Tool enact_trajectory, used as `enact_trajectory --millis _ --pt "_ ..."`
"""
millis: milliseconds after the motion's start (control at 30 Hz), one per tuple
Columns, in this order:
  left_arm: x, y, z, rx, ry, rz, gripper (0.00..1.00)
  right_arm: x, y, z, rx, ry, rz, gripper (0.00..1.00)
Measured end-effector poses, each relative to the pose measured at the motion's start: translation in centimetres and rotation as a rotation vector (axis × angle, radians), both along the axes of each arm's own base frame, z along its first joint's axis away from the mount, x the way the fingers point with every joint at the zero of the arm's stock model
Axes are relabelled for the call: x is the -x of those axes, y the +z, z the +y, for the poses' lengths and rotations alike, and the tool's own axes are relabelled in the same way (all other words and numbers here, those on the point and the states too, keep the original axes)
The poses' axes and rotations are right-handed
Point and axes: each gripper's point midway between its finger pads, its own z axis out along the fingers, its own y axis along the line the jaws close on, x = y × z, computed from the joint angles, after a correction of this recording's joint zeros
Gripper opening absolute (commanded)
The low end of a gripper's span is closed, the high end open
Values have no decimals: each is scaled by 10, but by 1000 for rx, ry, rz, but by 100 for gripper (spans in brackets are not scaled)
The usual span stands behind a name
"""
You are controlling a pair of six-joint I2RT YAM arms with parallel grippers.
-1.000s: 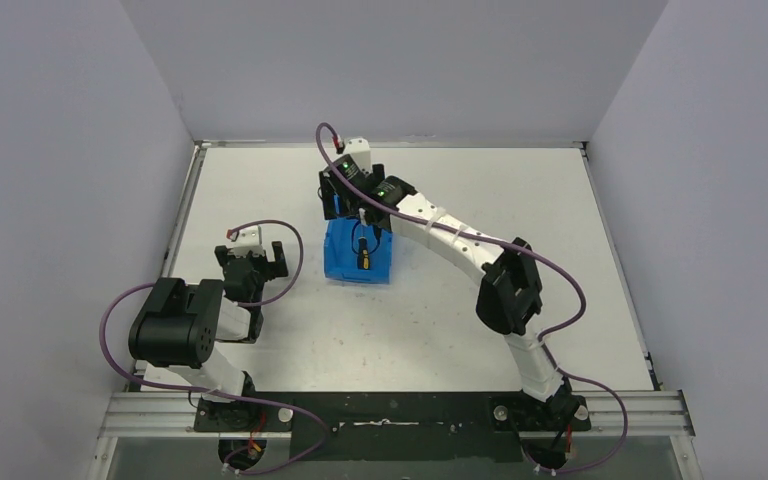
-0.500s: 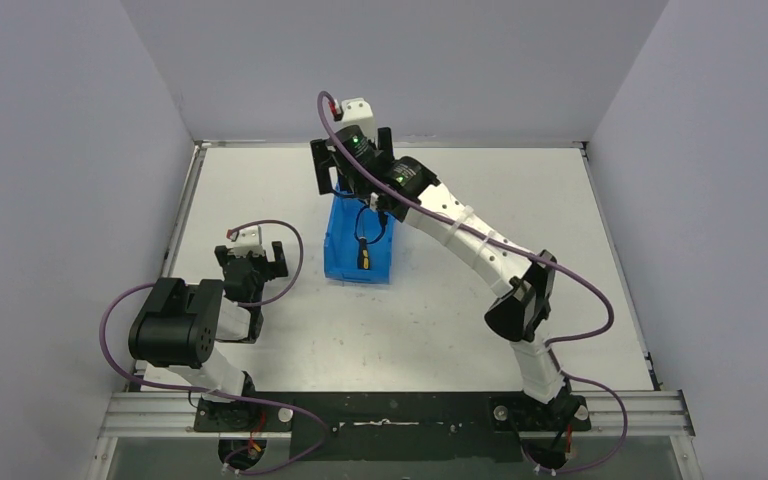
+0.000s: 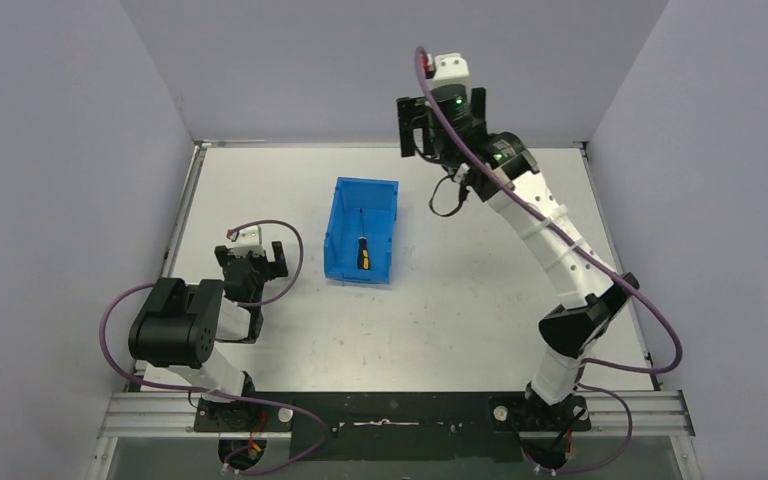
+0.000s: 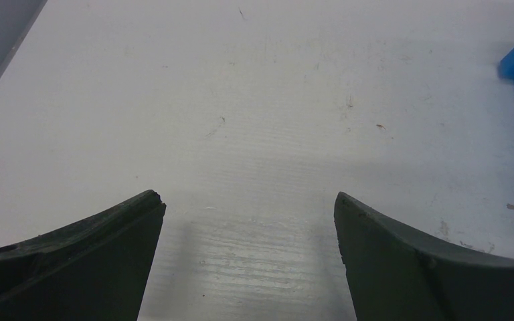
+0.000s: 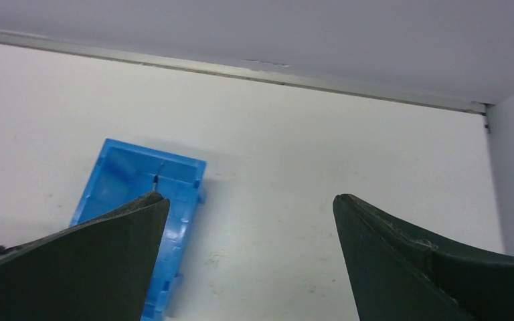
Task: Put the screwdriver in the bin
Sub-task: Reset both arms
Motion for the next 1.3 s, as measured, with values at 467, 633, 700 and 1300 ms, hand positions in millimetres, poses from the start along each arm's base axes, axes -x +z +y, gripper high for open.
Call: enact_trajectory --millis 467,633,700,1300 --pt "0 0 0 0 0 0 97 -25 12 -187 22 -174 31 100" --pt "0 0 0 0 0 0 97 -28 -2 -240 -4 -223 80 100" --pt "0 0 0 0 0 0 97 -27 -5 -253 -17 -235 93 100" --pt "0 0 0 0 0 0 97 -24 -9 -261 -49 -208 116 100"
